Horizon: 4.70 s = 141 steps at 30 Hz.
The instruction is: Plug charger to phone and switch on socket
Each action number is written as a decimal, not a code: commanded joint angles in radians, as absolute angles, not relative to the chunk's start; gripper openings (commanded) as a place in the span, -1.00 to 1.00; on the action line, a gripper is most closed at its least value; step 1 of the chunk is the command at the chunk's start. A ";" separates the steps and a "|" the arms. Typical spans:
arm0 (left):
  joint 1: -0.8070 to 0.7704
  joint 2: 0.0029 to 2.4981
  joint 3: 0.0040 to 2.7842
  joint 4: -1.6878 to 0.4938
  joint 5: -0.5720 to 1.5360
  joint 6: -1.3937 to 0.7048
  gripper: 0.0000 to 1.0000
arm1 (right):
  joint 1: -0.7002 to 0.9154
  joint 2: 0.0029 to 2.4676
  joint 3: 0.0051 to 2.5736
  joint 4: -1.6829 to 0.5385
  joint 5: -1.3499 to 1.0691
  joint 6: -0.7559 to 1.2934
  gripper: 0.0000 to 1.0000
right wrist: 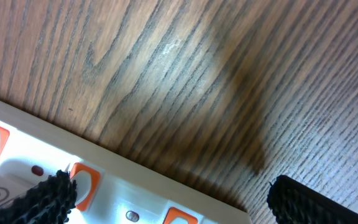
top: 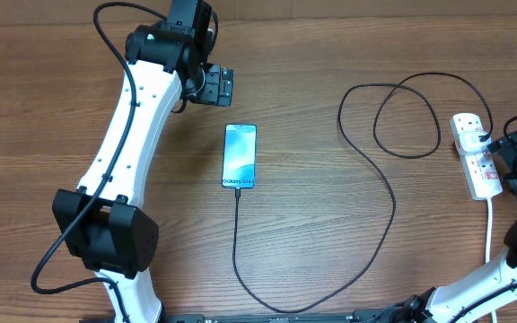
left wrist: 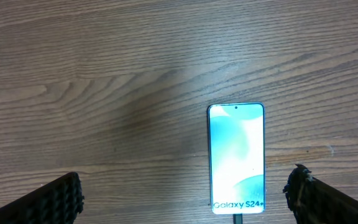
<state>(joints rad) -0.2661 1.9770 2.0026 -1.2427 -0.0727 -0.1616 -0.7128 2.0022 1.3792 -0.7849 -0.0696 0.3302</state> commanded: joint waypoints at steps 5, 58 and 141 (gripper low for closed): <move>-0.262 1.962 2.010 -1.245 -0.085 -0.164 0.99 | -0.707 2.009 1.374 -0.809 -0.122 0.282 1.00; -0.262 1.962 2.010 -1.245 -0.085 -0.164 0.99 | -0.690 2.009 1.330 -0.791 -0.099 0.277 1.00; -0.262 1.962 2.010 -1.245 -0.085 -0.164 1.00 | -0.695 2.010 1.341 -0.805 -0.083 0.283 1.00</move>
<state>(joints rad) -0.2661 1.9770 2.0022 -1.2430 -0.0727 -0.1616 -0.7185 2.0026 1.3685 -0.7853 -0.0872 0.2935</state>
